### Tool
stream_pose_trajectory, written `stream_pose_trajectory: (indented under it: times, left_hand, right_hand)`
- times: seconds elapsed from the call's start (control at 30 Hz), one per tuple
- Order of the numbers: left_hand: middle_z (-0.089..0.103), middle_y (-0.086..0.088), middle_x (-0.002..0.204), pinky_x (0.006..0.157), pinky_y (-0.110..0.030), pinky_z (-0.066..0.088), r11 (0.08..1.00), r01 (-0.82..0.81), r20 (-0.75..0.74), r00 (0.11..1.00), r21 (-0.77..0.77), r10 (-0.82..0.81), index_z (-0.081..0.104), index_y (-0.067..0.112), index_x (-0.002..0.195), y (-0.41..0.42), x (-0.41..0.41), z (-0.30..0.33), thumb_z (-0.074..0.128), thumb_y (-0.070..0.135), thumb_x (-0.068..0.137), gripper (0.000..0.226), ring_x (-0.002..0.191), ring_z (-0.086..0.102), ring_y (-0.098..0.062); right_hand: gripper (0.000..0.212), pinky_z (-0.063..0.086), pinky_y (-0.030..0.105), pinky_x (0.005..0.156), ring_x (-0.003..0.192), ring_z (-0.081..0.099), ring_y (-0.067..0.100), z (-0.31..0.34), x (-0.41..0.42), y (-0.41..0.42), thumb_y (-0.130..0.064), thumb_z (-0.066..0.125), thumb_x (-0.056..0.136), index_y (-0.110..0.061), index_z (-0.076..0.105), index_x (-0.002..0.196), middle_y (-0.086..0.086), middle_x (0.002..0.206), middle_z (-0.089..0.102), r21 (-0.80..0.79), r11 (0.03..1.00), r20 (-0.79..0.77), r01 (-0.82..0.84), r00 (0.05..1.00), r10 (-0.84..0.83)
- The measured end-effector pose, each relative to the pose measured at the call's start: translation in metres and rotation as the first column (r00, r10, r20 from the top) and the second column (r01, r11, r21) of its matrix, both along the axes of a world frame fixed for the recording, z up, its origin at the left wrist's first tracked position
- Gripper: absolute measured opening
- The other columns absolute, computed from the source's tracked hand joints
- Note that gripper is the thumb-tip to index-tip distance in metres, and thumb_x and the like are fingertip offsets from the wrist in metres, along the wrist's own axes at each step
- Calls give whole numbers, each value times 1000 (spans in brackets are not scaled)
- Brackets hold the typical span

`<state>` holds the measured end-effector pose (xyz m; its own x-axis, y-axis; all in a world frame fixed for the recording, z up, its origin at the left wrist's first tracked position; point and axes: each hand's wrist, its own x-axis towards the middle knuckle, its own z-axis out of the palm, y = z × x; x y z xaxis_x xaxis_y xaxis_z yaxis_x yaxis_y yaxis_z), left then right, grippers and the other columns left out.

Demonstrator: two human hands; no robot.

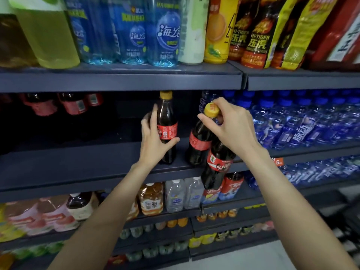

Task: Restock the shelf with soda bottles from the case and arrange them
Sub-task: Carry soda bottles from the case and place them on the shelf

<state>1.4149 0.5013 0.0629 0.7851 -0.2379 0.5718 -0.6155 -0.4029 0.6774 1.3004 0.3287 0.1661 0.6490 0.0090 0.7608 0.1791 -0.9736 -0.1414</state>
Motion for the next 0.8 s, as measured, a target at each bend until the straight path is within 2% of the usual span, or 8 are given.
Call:
stream_pose_trajectory:
  times: [0.07, 0.13, 0.33, 0.47, 0.6, 0.67, 0.73, 0.8]
  left_hand:
    - [26, -15, 141, 98, -39, 41, 991, -70, 29, 997, 117, 67, -18, 49, 140, 3, 0, -5, 86, 33, 66, 129, 131, 35, -32]
    - [37, -14, 138, 91, -43, 47, 988, -69, 2, 998, 139, 69, -23, 55, 137, 5, 0, -5, 86, 32, 66, 132, 123, 47, -31]
    - [48, -19, 137, 93, -46, 50, 988, -132, -82, 987, 86, 139, -14, 46, 145, -19, 30, 5, 84, 24, 70, 125, 108, 61, -35]
    - [43, -19, 143, 99, -41, 46, 992, -128, -139, 982, 19, 130, -2, 33, 151, -41, 52, 4, 80, 17, 74, 114, 123, 51, -36]
    - [37, -19, 148, 103, -43, 43, 989, -146, -167, 975, 0, 144, -3, 30, 151, -45, 49, -6, 73, 17, 82, 104, 129, 44, -36]
    - [23, -17, 155, 110, -48, 33, 984, -179, -157, 971, 16, 179, 1, 26, 152, -45, 36, -8, 66, 27, 88, 91, 139, 29, -36]
    - [19, -10, 156, 114, -41, 26, 982, -177, -141, 976, -64, 166, 17, 23, 151, -41, 9, -7, 56, 47, 89, 77, 143, 19, -27]
    - [26, 4, 153, 114, -31, 26, 984, 17, -118, 992, -179, -39, 26, 33, 147, -35, -19, -3, 51, 60, 83, 74, 141, 23, -13]
  right_hand:
    - [37, 41, 30, 53, 58, 54, 21, -2, 3, -3, -44, 61, 88, -9, 57, 97, -9, 65, 46, 8, 1000, -6, -4, 1000, 5]
    - [37, 39, 28, 53, 57, 50, 18, -4, 7, -5, -44, 61, 88, -9, 57, 96, -10, 65, 45, 17, 1000, -11, -10, 1000, 11]
    - [38, 37, 28, 53, 58, 53, 21, -4, 19, -11, -45, 60, 88, -9, 57, 97, -7, 64, 47, 30, 999, -26, -40, 999, 40]
    - [38, 39, 29, 54, 59, 54, 21, -5, 26, -14, -45, 60, 88, -9, 57, 97, -7, 64, 47, 41, 998, -29, -43, 999, 44]
    - [37, 43, 32, 54, 57, 49, 18, -6, 28, -16, -44, 60, 88, -8, 57, 97, -8, 63, 44, 67, 995, -28, -69, 997, 71]
    - [37, 44, 32, 54, 57, 48, 16, -5, 29, -17, -44, 60, 88, -8, 57, 96, -8, 63, 43, 65, 994, -29, -85, 996, 87]
    - [38, 43, 31, 55, 57, 48, 16, -4, 29, -16, -45, 61, 88, -8, 57, 96, -9, 63, 44, 56, 993, -34, -104, 994, 106]
    - [37, 41, 30, 55, 57, 47, 16, -3, 28, -14, -46, 61, 87, -10, 57, 96, -10, 63, 43, 40, 991, -36, -127, 991, 129]
